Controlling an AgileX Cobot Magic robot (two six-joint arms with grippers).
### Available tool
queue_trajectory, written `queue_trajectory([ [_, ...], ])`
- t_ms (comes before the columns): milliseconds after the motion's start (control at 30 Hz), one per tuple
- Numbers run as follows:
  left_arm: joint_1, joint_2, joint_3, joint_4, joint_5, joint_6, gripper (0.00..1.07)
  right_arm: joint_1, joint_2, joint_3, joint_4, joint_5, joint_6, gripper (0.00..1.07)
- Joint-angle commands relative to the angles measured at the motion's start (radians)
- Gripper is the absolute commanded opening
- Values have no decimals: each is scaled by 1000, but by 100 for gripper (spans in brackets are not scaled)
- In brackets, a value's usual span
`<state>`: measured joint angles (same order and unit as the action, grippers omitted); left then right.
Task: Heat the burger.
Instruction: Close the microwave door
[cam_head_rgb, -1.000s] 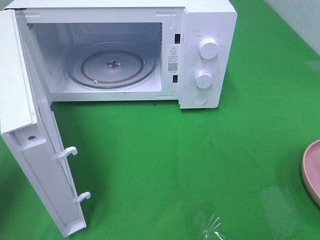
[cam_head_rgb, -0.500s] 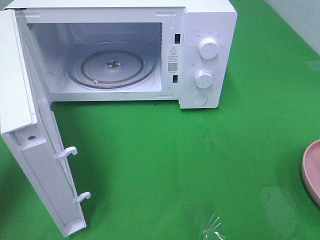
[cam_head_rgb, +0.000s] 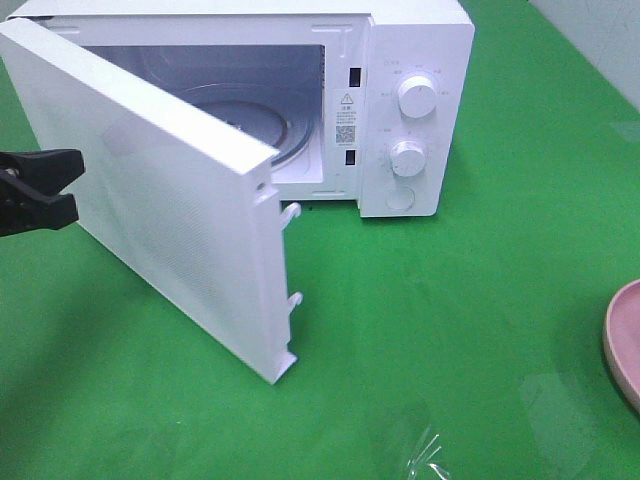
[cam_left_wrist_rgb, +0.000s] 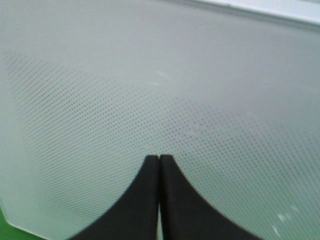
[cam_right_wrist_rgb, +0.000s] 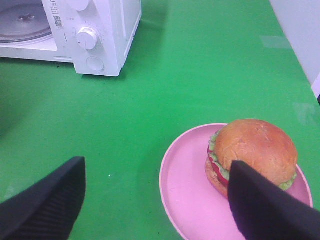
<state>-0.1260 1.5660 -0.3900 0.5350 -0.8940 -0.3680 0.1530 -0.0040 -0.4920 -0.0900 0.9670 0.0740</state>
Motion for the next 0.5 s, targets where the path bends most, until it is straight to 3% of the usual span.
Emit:
queue_trajectory([
  [33,-30,15,-26,-21,-10,3,0,-4,-27,2,-4,-7,1,74],
  [500,-170,116,-164,-147,48,34,0,-4,-27,2,-3,-7,-1,74],
])
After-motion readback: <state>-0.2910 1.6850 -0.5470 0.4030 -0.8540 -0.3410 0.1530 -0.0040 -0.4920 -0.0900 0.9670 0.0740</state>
